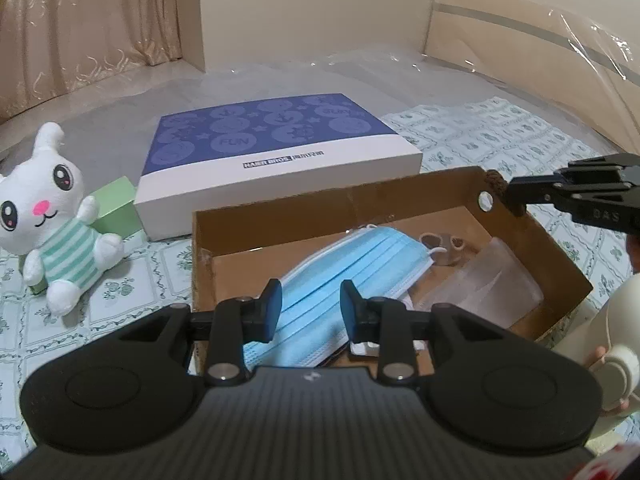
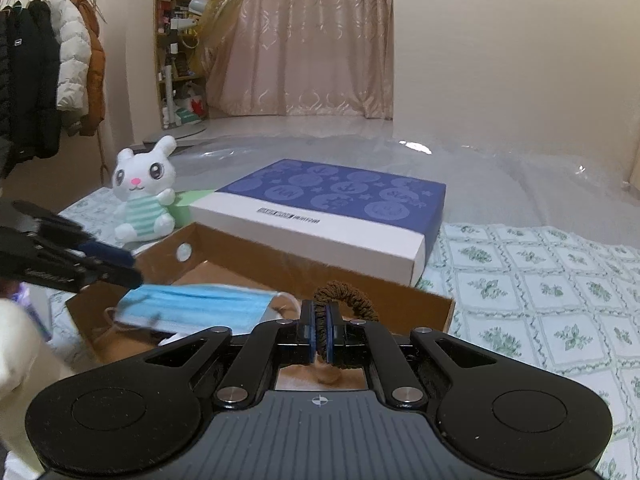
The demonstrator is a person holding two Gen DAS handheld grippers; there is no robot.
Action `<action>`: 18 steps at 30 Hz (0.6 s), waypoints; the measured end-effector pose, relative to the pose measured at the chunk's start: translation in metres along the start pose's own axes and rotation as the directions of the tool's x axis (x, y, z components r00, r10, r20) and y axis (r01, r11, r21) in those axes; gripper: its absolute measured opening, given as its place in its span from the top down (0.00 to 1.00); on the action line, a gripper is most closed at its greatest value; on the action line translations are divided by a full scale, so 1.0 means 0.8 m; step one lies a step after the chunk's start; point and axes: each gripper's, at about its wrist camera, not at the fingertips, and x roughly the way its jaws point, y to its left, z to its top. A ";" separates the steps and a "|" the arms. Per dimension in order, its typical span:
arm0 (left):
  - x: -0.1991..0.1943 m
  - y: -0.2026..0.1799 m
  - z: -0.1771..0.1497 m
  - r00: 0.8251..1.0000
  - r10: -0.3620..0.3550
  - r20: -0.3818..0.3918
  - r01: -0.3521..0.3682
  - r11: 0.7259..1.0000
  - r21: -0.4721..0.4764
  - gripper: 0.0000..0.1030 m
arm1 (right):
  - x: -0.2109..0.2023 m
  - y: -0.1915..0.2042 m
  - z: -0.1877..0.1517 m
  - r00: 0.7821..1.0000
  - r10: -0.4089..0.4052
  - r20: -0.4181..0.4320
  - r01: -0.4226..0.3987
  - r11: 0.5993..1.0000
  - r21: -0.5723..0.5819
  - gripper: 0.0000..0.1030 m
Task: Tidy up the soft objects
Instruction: 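Open the left gripper to drop the mask while the right releases the hair tie, then move both grippers back over the remaining pile of cloths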
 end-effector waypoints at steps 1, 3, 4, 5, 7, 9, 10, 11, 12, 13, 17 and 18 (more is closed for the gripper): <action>-0.001 0.000 -0.001 1.000 0.010 -0.001 -0.010 1.000 -0.001 0.71 | 0.004 -0.002 0.001 1.000 -0.004 0.004 0.004 1.000 0.007 0.95; -0.003 0.000 -0.005 0.999 0.037 -0.002 -0.037 0.999 -0.005 0.70 | 0.012 -0.005 0.001 1.000 -0.011 -0.010 0.011 0.999 0.031 0.95; -0.004 0.000 -0.007 0.999 0.046 -0.004 -0.046 0.999 -0.012 0.69 | 0.015 -0.007 0.000 1.000 -0.015 -0.022 0.016 0.999 0.048 0.93; -0.006 0.002 -0.010 0.999 0.052 -0.005 -0.052 0.998 -0.024 0.68 | 0.017 -0.009 -0.001 0.999 -0.014 -0.030 0.016 0.998 0.062 0.88; -0.012 0.003 -0.015 0.998 0.064 -0.009 -0.064 0.997 -0.044 0.68 | 0.016 -0.011 -0.007 0.999 -0.014 -0.042 0.018 0.996 0.091 0.78; -0.020 0.005 -0.020 0.997 0.082 -0.005 -0.082 0.994 -0.065 0.66 | 0.009 -0.011 -0.015 0.998 -0.018 -0.060 0.025 0.993 0.112 0.73; -0.025 0.006 -0.022 0.996 0.087 -0.007 -0.087 0.993 -0.077 0.64 | 0.005 -0.011 -0.019 0.997 -0.025 -0.066 0.033 0.992 0.120 0.72; -0.030 0.006 -0.024 0.996 0.094 -0.010 -0.095 0.992 -0.088 0.63 | -0.001 -0.012 -0.024 0.997 -0.030 -0.071 0.040 0.990 0.134 0.71; -0.036 0.007 -0.027 0.995 0.104 -0.012 -0.104 0.990 -0.096 0.63 | -0.006 -0.013 -0.027 0.996 -0.036 -0.077 0.047 0.988 0.148 0.70; -0.042 0.007 -0.029 0.993 0.114 -0.017 -0.116 0.988 -0.101 0.63 | -0.013 -0.014 -0.030 0.996 -0.040 -0.082 0.053 0.986 0.161 0.70; -0.074 0.006 -0.038 0.991 0.131 -0.023 -0.133 0.982 -0.133 0.63 | -0.049 -0.014 -0.038 0.996 -0.047 -0.071 0.061 0.975 0.216 0.67; -0.083 0.005 -0.040 0.991 0.132 -0.021 -0.134 0.981 -0.141 0.63 | -0.057 -0.012 -0.039 0.996 -0.048 -0.069 0.063 0.971 0.229 0.67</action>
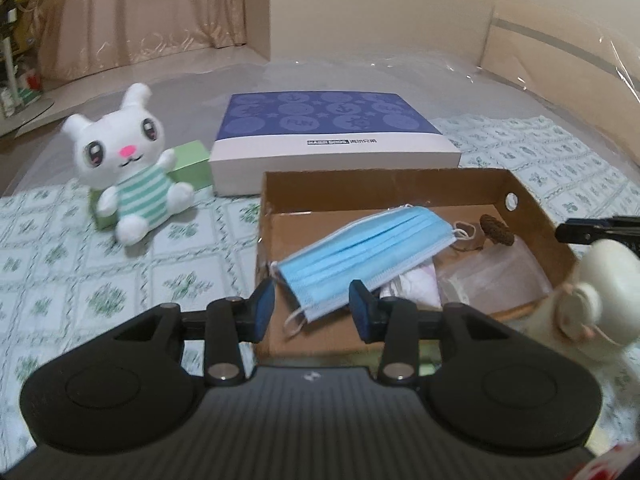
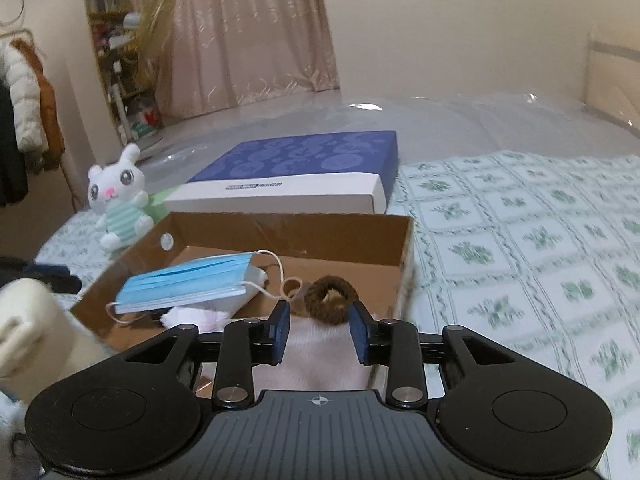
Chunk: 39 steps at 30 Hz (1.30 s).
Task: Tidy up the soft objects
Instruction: 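Move both grippers back over the remaining pile of cloths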
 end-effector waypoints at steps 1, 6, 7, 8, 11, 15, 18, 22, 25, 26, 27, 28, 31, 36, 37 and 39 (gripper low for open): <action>-0.010 0.001 -0.004 1.000 0.003 0.006 -0.002 1.000 -0.010 0.63 | -0.011 0.001 -0.003 1.000 0.000 0.004 0.000 1.000 0.015 0.66; -0.068 0.003 -0.023 0.999 0.028 0.015 -0.027 0.998 -0.051 0.63 | -0.066 0.010 -0.018 1.000 0.014 0.018 -0.016 0.995 0.100 0.63; -0.078 0.003 -0.027 0.999 0.033 0.012 -0.033 0.998 -0.056 0.63 | -0.077 0.013 -0.021 1.000 0.017 0.017 -0.018 0.994 0.110 0.63; -0.089 0.002 -0.031 0.999 0.039 0.004 -0.038 0.997 -0.061 0.63 | -0.090 0.018 -0.026 1.000 0.016 0.017 -0.018 0.993 0.114 0.63; -0.125 -0.003 -0.048 0.999 0.051 -0.005 -0.051 0.996 -0.073 0.63 | -0.120 0.037 -0.037 1.000 0.014 0.003 -0.015 0.994 0.109 0.62; -0.174 -0.015 -0.073 0.997 0.070 -0.014 -0.071 0.993 -0.090 0.63 | -0.158 0.068 -0.058 1.000 0.025 -0.015 -0.023 0.995 0.093 0.62; -0.209 -0.024 -0.092 0.997 0.073 -0.013 -0.074 0.992 -0.100 0.63 | -0.183 0.091 -0.072 0.999 0.031 -0.020 -0.030 0.996 0.085 0.62; -0.254 -0.035 -0.119 0.996 0.090 -0.004 -0.090 0.989 -0.113 0.63 | -0.212 0.118 -0.091 0.998 0.053 -0.019 -0.051 0.995 0.089 0.62; -0.283 -0.042 -0.139 0.994 0.109 -0.001 -0.108 0.987 -0.117 0.63 | -0.228 0.134 -0.105 0.995 0.091 -0.042 -0.085 0.990 0.114 0.62; -0.291 -0.044 -0.146 0.993 0.116 -0.001 -0.115 0.986 -0.118 0.63 | -0.232 0.138 -0.109 0.994 0.095 -0.046 -0.089 0.989 0.121 0.62; -0.299 -0.045 -0.152 0.993 0.122 -0.003 -0.121 0.985 -0.119 0.63 | -0.238 0.143 -0.115 0.993 0.102 -0.053 -0.095 0.988 0.121 0.62; -0.305 -0.046 -0.159 0.992 0.126 -0.004 -0.126 0.984 -0.124 0.63 | -0.242 0.146 -0.119 0.992 0.109 -0.058 -0.101 0.987 0.122 0.62; -0.322 -0.050 -0.179 0.992 0.127 -0.009 -0.127 0.982 -0.139 0.63 | -0.254 0.156 -0.135 0.988 0.136 -0.078 -0.125 0.983 0.135 0.62; -0.336 -0.057 -0.208 0.991 0.127 -0.033 -0.131 0.980 -0.150 0.63 | -0.265 0.169 -0.163 0.987 0.122 -0.105 -0.107 0.984 0.144 0.62; -0.338 -0.058 -0.212 0.991 0.130 -0.036 -0.134 0.980 -0.147 0.63 | -0.267 0.170 -0.168 0.986 0.127 -0.110 -0.110 0.982 0.152 0.62; -0.340 -0.062 -0.220 0.990 0.134 -0.043 -0.138 0.981 -0.139 0.63 | -0.268 0.172 -0.176 0.984 0.131 -0.120 -0.111 0.981 0.158 0.62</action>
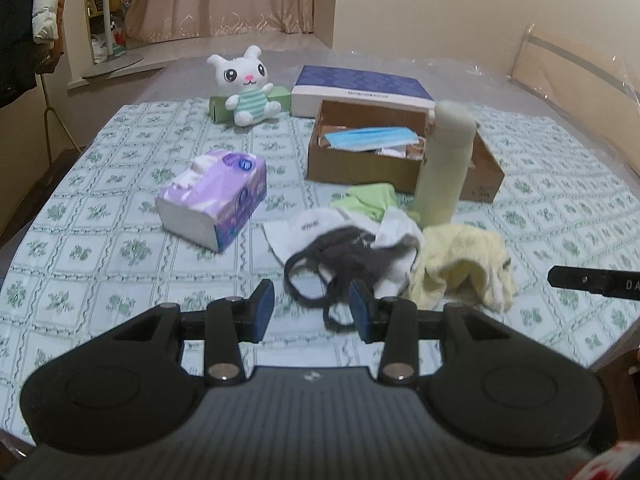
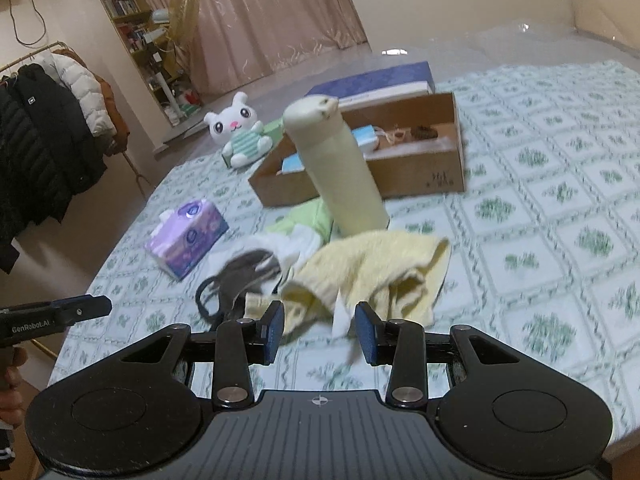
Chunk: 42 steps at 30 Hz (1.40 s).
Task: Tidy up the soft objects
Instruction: 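Move both grippers back over the remaining pile of cloths, then grasp the dark gray cloth with the left gripper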
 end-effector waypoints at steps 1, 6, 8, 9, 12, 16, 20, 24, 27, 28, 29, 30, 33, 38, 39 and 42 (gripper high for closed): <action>-0.001 -0.001 -0.003 1.000 0.001 -0.003 -0.001 1.000 0.003 0.63 | 0.000 0.001 -0.003 1.000 0.001 -0.001 -0.001 1.000 -0.002 0.62; -0.001 -0.007 -0.016 1.000 -0.011 -0.012 0.011 1.000 0.015 0.63 | -0.005 0.014 -0.012 1.000 -0.003 0.022 0.004 0.999 -0.054 0.62; 0.002 -0.011 -0.017 1.000 -0.015 -0.011 0.016 1.000 0.027 0.63 | -0.003 0.020 -0.015 1.000 -0.013 0.020 0.015 0.996 -0.087 0.62; 0.003 -0.014 -0.017 1.000 -0.014 -0.009 0.014 0.999 0.038 0.63 | 0.000 0.023 -0.015 1.000 -0.020 0.015 0.022 0.995 -0.102 0.62; 0.009 -0.021 -0.018 0.999 -0.032 -0.007 0.032 0.997 0.066 0.63 | 0.007 0.030 -0.019 0.999 -0.045 0.011 0.046 0.988 -0.149 0.62; 0.021 -0.030 -0.016 0.999 -0.047 -0.002 0.047 0.994 0.100 0.63 | 0.020 0.032 -0.024 0.997 -0.075 0.007 0.075 0.978 -0.195 0.62; 0.040 -0.038 -0.017 0.998 -0.061 -0.012 0.062 0.988 0.138 0.63 | 0.033 0.025 -0.024 0.997 -0.078 0.003 0.077 0.978 -0.196 0.62; 0.064 -0.045 -0.015 0.997 -0.071 -0.022 0.074 0.982 0.173 0.63 | 0.045 0.020 -0.019 0.996 -0.091 0.010 0.091 0.973 -0.210 0.62; 0.081 -0.048 -0.013 0.997 -0.072 -0.027 0.075 0.978 0.196 0.63 | 0.057 0.015 -0.016 0.994 -0.109 0.002 0.106 0.969 -0.224 0.62; 0.086 -0.050 -0.012 0.997 -0.070 -0.027 0.074 0.976 0.206 0.63 | 0.060 0.013 -0.015 0.994 -0.111 0.000 0.108 0.969 -0.223 0.62; 0.092 -0.051 -0.011 0.997 -0.068 -0.027 0.072 0.973 0.218 0.63 | 0.064 0.011 -0.015 0.994 -0.111 -0.003 0.107 0.969 -0.221 0.62; 0.098 -0.053 -0.010 0.997 -0.069 -0.026 0.073 0.970 0.230 0.63 | 0.068 0.009 -0.014 0.994 -0.112 -0.005 0.108 0.970 -0.220 0.62; 0.112 -0.057 -0.007 0.997 -0.080 -0.024 0.083 0.962 0.261 0.63 | 0.075 0.004 -0.011 0.993 -0.115 -0.006 0.111 0.969 -0.220 0.62; 0.142 -0.069 -0.004 0.995 -0.097 -0.027 0.100 0.943 0.318 0.63 | 0.085 -0.004 -0.008 0.992 -0.123 -0.013 0.117 0.970 -0.212 0.62; 0.147 -0.070 -0.003 0.994 -0.101 -0.029 0.105 0.940 0.324 0.63 | 0.087 -0.006 -0.008 0.992 -0.125 -0.014 0.119 0.971 -0.209 0.62; 0.166 -0.074 -0.001 0.993 -0.116 -0.037 0.122 0.934 0.336 0.63 | 0.090 -0.013 -0.005 0.991 -0.135 -0.017 0.129 0.971 -0.202 0.62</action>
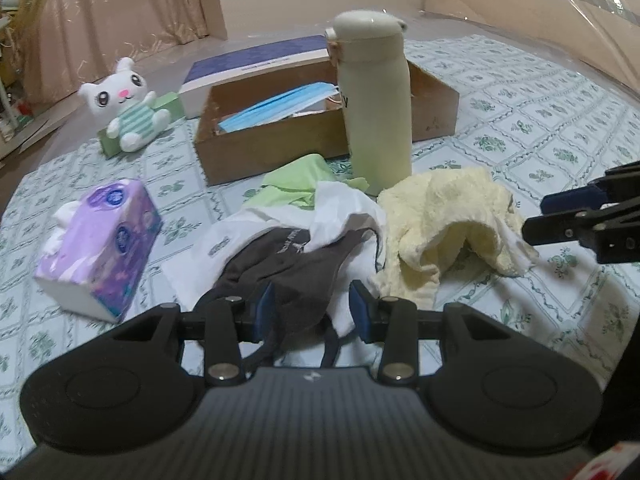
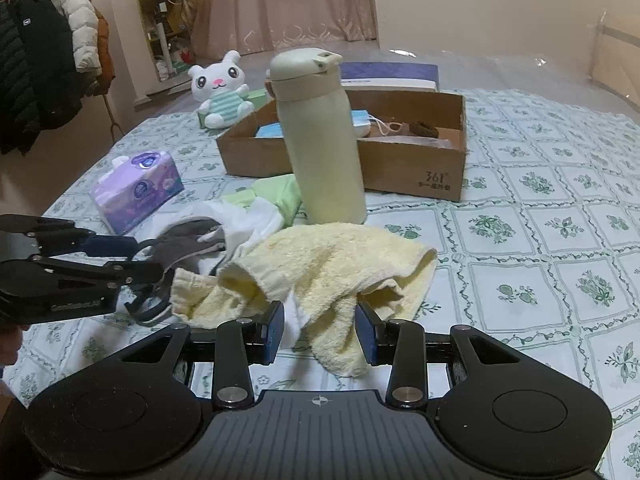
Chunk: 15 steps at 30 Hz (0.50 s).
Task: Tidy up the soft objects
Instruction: 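Grasp the dark gray cloth with the left gripper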
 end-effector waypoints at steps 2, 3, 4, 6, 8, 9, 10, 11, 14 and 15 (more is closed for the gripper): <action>0.014 -0.001 0.002 1.000 -0.007 -0.009 0.007 1.000 0.017 0.63 | 0.002 -0.005 0.000 1.000 -0.008 -0.004 0.008 1.000 0.007 0.62; 0.021 -0.002 0.003 1.000 -0.006 -0.015 0.006 1.000 0.028 0.63 | 0.003 -0.008 0.000 1.000 -0.010 -0.005 0.010 1.000 0.013 0.62; 0.026 -0.003 0.002 1.000 -0.002 -0.020 0.003 0.999 0.040 0.63 | 0.004 -0.010 0.000 1.000 -0.013 -0.006 0.013 1.000 0.018 0.62; 0.036 -0.004 0.002 1.000 0.005 -0.022 -0.004 0.998 0.059 0.63 | 0.004 -0.014 0.000 1.000 -0.018 -0.006 0.018 1.000 0.026 0.62; 0.042 -0.003 0.003 1.000 0.009 -0.018 -0.008 0.998 0.065 0.67 | 0.003 -0.016 0.000 1.000 -0.021 -0.006 0.022 0.999 0.031 0.62; 0.042 -0.001 0.003 1.000 0.010 -0.014 -0.009 0.998 0.063 0.72 | 0.003 -0.017 0.000 1.000 -0.023 -0.005 0.024 0.999 0.033 0.62; 0.041 0.001 0.003 1.000 0.008 -0.010 -0.007 0.998 0.063 0.83 | 0.003 -0.018 0.000 1.000 -0.025 -0.005 0.025 0.999 0.035 0.62; 0.037 0.003 0.004 1.000 0.001 0.001 -0.001 0.998 0.062 0.88 | 0.003 -0.018 0.000 1.000 -0.025 -0.005 0.025 0.999 0.036 0.62; 0.018 0.014 0.002 0.999 0.007 0.037 -0.009 0.999 0.033 0.91 | 0.001 -0.019 0.000 1.000 -0.024 0.004 0.024 0.999 0.037 0.62; 0.010 0.019 0.001 0.999 0.015 0.047 -0.016 1.000 0.024 0.91 | 0.000 -0.019 0.000 1.000 -0.023 0.006 0.023 0.999 0.037 0.62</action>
